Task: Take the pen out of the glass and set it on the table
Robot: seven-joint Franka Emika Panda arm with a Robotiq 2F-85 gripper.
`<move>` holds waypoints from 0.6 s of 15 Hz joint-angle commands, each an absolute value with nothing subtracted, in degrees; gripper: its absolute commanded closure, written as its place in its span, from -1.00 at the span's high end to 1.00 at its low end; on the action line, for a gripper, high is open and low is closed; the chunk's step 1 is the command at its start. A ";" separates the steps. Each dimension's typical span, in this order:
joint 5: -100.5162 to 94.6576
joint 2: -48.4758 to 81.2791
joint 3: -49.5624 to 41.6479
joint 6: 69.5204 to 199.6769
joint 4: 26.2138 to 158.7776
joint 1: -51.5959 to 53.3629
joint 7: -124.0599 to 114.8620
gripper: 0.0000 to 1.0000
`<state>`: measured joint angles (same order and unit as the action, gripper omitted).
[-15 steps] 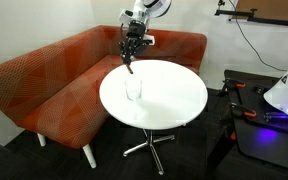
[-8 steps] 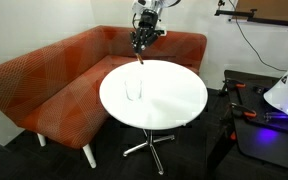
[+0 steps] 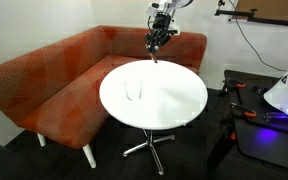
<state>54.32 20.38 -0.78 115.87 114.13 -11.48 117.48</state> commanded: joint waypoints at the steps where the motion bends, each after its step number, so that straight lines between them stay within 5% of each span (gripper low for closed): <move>1: 54.21 18.81 -3.01 120.58 117.41 -10.11 112.93 -0.93; 9: 53.10 22.66 -3.68 127.86 116.44 -10.01 99.29 -0.90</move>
